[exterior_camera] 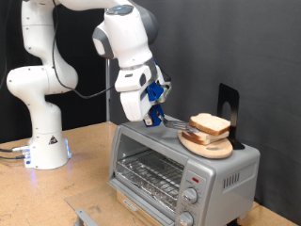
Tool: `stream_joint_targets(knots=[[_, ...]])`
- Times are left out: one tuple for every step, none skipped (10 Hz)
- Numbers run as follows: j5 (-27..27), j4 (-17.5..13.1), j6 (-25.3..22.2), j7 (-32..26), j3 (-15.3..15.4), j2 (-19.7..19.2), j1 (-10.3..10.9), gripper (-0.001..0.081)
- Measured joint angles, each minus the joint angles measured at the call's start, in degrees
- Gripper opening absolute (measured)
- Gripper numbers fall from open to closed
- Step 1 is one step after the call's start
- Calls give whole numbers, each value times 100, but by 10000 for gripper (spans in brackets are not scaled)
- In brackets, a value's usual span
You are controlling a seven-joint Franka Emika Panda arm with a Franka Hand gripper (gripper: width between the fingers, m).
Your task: Make a piece of toast with the oven
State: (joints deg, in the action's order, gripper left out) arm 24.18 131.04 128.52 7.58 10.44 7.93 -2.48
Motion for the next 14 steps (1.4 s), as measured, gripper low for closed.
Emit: stream_joint_targets(knots=[[-19,-3,3,14,40,-24,0,435],[-20,-5,7,15,86,-37,0,435],[-20,-8,11,18,128,-41,0,435],[-20,-14,13,20,163,-45,1,435],[-20,-22,13,27,192,-49,0,434],[-19,-31,14,46,221,-52,0,434],[-19,-44,15,67,244,-53,0,434],[-17,-64,14,83,261,-55,0,434],[-14,-87,14,108,276,-57,0,434],[-13,-114,14,150,287,-60,0,434],[-13,-141,14,187,292,-63,0,434],[-13,-164,15,220,294,-68,0,434],[-18,-193,17,270,296,-76,0,433],[-23,-237,17,323,299,-96,0,433]])
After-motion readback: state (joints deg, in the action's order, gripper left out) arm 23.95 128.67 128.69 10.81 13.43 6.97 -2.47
